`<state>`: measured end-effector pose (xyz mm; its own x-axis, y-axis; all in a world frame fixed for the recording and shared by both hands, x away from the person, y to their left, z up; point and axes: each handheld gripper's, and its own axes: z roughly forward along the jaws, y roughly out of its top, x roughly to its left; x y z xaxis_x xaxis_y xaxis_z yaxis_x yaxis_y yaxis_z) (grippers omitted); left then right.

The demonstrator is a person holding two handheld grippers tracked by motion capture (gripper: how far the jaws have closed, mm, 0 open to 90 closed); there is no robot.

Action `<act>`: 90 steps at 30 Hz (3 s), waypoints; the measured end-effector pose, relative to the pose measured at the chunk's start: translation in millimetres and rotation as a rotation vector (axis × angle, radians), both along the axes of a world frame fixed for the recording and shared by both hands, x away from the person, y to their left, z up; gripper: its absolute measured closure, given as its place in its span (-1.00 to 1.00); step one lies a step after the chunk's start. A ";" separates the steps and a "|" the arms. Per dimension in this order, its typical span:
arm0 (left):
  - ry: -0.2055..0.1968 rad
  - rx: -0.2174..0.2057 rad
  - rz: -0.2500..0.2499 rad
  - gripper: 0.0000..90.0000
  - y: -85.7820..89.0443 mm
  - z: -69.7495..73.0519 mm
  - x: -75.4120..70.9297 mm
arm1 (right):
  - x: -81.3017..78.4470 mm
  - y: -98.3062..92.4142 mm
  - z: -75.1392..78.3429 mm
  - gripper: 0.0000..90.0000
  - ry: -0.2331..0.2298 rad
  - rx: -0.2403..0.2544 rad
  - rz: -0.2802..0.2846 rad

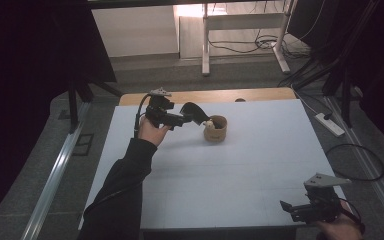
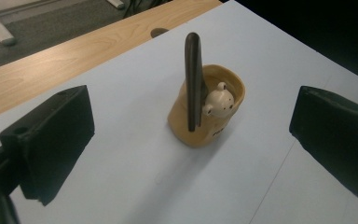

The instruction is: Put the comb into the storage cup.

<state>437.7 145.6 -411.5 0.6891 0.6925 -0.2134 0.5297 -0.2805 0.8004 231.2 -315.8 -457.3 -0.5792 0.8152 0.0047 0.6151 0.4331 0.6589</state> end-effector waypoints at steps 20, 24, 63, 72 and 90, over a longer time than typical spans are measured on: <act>-0.009 -0.013 0.006 -1.00 13.1 -14.5 -19.3 | -0.1 0.4 -0.1 -1.00 0.000 -0.005 -0.004; -0.016 -0.017 0.005 -1.00 14.3 -15.7 -23.2 | -0.2 0.5 0.0 -1.00 -0.001 -0.006 -0.003; -0.071 -0.010 0.013 -1.00 35.2 -47.0 -64.5 | -2.0 -0.1 1.0 -1.00 -0.020 -0.001 -0.003; -0.079 0.008 0.009 -1.00 36.3 -47.8 -79.7 | -2.1 0.3 1.0 -1.00 -0.019 -0.003 -0.001; -0.070 -0.025 0.052 -1.00 54.9 -47.8 -119.9 | -2.1 1.2 0.7 -1.00 -0.016 -0.009 0.003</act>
<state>317.9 200.5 -459.3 0.6663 0.7227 -0.1837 0.4859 -0.2339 0.8421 229.1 -314.7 -456.5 -0.5812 0.8137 -0.0115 0.6036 0.4405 0.6645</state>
